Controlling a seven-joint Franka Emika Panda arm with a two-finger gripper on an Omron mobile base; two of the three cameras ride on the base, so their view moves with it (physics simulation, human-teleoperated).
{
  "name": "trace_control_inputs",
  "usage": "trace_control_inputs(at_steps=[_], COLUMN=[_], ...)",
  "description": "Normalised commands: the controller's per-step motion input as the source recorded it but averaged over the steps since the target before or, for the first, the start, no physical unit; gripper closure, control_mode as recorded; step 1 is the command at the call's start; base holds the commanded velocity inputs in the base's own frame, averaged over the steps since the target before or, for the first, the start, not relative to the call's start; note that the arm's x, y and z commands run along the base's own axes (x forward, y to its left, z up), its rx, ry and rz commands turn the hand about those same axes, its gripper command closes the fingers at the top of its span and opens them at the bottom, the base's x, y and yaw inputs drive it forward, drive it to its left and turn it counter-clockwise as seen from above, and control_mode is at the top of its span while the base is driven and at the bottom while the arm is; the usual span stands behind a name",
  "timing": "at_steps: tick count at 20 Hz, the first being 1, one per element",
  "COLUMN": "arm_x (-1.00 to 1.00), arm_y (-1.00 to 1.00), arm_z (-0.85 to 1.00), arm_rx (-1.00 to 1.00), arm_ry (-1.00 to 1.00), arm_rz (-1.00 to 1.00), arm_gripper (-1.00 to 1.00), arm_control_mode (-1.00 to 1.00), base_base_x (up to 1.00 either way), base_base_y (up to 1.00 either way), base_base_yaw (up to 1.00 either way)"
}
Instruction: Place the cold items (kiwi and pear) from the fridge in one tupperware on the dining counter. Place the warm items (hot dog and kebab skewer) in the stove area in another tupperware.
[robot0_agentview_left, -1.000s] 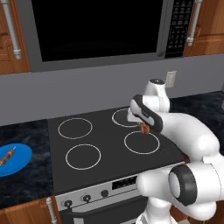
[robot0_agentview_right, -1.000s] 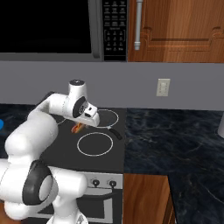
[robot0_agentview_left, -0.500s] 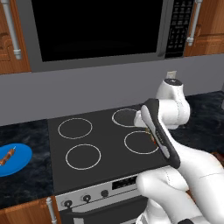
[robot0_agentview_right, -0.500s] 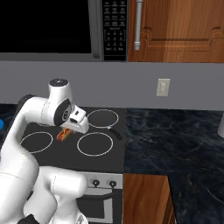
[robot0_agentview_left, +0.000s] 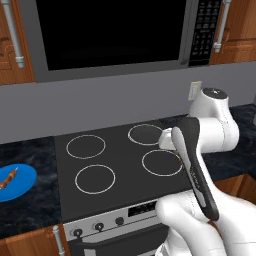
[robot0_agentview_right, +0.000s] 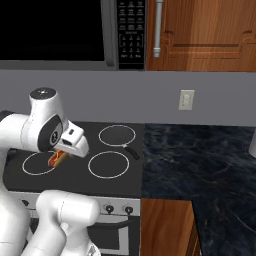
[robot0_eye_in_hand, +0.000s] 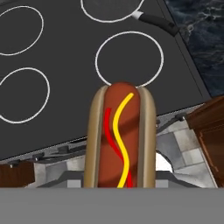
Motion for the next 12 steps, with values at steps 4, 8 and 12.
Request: trace_control_inputs(at_steps=[4,8,12], arm_x=[-0.49,-0.43,0.00], arm_y=[0.20,0.24,0.00], arm_z=[0.18,0.03,0.00], arm_rx=[0.00,0.00,0.00], arm_ry=[0.01,0.00,0.00], arm_rz=[0.00,0.00,0.00], arm_gripper=[1.00,1.00,1.00], arm_control_mode=[-1.00,1.00,1.00], base_base_x=[0.00,-0.21,-1.00], base_base_y=[0.00,0.07,0.33], base_base_yaw=[0.00,0.00,0.02])
